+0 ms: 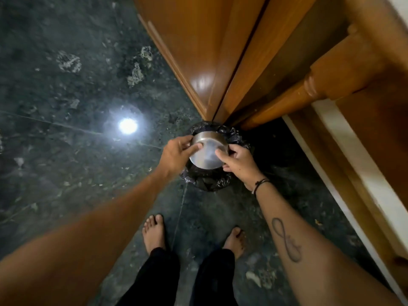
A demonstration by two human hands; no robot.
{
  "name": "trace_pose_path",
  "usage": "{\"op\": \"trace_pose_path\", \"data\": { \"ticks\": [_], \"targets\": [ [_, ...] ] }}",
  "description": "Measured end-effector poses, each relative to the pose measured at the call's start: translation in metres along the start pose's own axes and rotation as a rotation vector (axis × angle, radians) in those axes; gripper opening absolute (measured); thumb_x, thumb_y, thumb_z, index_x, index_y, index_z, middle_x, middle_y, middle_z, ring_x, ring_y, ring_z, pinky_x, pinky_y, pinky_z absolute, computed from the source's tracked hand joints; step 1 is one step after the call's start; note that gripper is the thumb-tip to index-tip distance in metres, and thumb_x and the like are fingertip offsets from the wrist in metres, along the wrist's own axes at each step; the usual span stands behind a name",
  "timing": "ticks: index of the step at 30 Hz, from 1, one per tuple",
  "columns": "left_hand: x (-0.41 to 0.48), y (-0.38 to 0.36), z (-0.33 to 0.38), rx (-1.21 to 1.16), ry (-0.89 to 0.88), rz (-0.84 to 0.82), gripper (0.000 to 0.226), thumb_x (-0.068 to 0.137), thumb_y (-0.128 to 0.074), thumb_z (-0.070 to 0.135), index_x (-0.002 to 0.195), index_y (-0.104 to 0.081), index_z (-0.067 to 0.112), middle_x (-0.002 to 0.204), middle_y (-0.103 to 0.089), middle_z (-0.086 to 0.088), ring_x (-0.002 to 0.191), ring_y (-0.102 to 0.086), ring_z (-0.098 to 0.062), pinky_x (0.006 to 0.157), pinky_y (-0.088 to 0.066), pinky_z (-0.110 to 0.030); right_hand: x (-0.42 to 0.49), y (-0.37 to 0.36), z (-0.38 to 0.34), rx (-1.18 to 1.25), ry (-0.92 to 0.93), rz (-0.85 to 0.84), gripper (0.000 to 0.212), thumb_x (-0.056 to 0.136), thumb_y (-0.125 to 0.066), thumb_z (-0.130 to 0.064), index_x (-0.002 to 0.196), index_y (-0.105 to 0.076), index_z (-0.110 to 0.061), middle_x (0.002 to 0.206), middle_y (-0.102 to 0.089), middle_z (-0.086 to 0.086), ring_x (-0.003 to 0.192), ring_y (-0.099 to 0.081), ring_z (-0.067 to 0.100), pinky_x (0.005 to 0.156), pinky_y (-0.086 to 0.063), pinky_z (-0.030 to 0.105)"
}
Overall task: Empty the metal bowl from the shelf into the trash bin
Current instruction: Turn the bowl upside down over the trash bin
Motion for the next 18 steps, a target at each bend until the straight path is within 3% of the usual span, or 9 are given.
{"op": "trace_pose_path", "data": {
  "ticks": [2, 4, 7, 9, 11, 13, 15, 18],
  "targets": [
    [0.015, -0.006, -0.007, -0.072, 0.062, -0.005, 0.01, 0.1, -0.076, 0.026, 0.108, -0.08, 0.021, 0.091, -0.079, -0.004, 0.068, -0.067, 0.007, 0.075, -0.054, -0.026, 0.013, -0.001, 0.003, -0.064, -0.012, 0.042, 0.024, 0.105, -0.073, -0.029, 0.113, -0.073, -0.006, 0.096, -0.072, 0.013, 0.067, -0.064, 0.019, 0.08, -0.063, 0.049],
    [0.025, -0.011, -0.011, -0.139, 0.136, -0.01, 0.013, 0.099, -0.078, 0.028, 0.105, -0.082, 0.018, 0.091, -0.081, -0.005, 0.076, -0.072, -0.005, 0.081, -0.058, -0.033, 0.019, -0.001, 0.006, -0.084, -0.017, 0.084, 0.034, 0.107, -0.071, -0.034, 0.115, -0.073, -0.002, 0.094, -0.071, 0.012, 0.062, -0.063, 0.018, 0.078, -0.065, 0.051],
    [0.033, -0.02, -0.011, -0.285, 0.258, -0.02, 0.018, 0.1, -0.077, 0.026, 0.103, -0.082, 0.01, 0.108, -0.084, -0.019, 0.09, -0.077, -0.024, 0.092, -0.066, -0.043, 0.025, 0.001, 0.012, -0.121, -0.008, 0.141, 0.038, 0.106, -0.067, -0.044, 0.107, -0.075, -0.007, 0.083, -0.07, 0.008, 0.062, -0.064, 0.024, 0.075, -0.066, 0.056],
    [0.032, -0.024, -0.012, -0.334, 0.324, -0.024, 0.016, 0.103, -0.073, 0.023, 0.102, -0.078, 0.008, 0.105, -0.082, -0.015, 0.088, -0.077, -0.022, 0.078, -0.068, -0.03, 0.025, 0.005, 0.017, -0.184, 0.01, 0.169, 0.039, 0.1, -0.066, -0.054, 0.103, -0.074, -0.016, 0.083, -0.072, 0.006, 0.073, -0.069, 0.03, 0.078, -0.066, 0.059],
    [0.03, -0.028, -0.016, -0.384, 0.38, -0.006, 0.016, 0.103, -0.072, 0.023, 0.096, -0.075, 0.009, 0.088, -0.081, -0.007, 0.078, -0.077, -0.018, 0.065, -0.065, -0.023, 0.019, 0.009, 0.017, -0.275, 0.05, 0.161, 0.037, 0.101, -0.066, -0.051, 0.113, -0.075, -0.017, 0.102, -0.078, 0.011, 0.096, -0.075, 0.036, 0.085, -0.063, 0.053],
    [0.027, -0.028, -0.023, -0.442, 0.43, 0.007, 0.018, 0.103, -0.073, 0.025, 0.095, -0.075, 0.009, 0.072, -0.081, -0.001, 0.069, -0.077, -0.015, 0.064, -0.065, -0.025, 0.012, 0.012, 0.016, -0.376, 0.102, 0.152, 0.045, 0.104, -0.068, -0.044, 0.137, -0.069, -0.015, 0.132, -0.073, 0.015, 0.122, -0.069, 0.038, 0.098, -0.058, 0.047],
    [0.023, -0.028, -0.029, -0.489, 0.464, 0.009, 0.02, 0.102, -0.074, 0.026, 0.102, -0.076, 0.006, 0.076, -0.083, -0.004, 0.07, -0.08, -0.017, 0.069, -0.067, -0.029, 0.001, 0.011, 0.015, -0.505, 0.201, 0.157, 0.066, 0.105, -0.068, -0.043, 0.161, -0.049, -0.016, 0.159, -0.054, 0.016, 0.146, -0.053, 0.036, 0.114, -0.05, 0.047],
    [0.015, -0.028, -0.035, -0.587, 0.478, 0.041, 0.025, 0.102, -0.073, 0.025, 0.109, -0.073, 0.0, 0.091, -0.082, -0.014, 0.072, -0.082, -0.019, 0.069, -0.068, -0.031, -0.024, 0.003, 0.006, -0.855, 0.553, 0.289, 0.091, 0.101, -0.066, -0.047, 0.173, -0.025, -0.01, 0.182, -0.023, 0.017, 0.168, -0.024, 0.036, 0.134, -0.032, 0.052]
  ]
}}
Point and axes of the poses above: each hand's wrist, its own x-axis towards the middle knuckle, its own y-axis out of the back of the hand, z = x × y, the point moved 3 cm from there along x, towards the middle knuckle
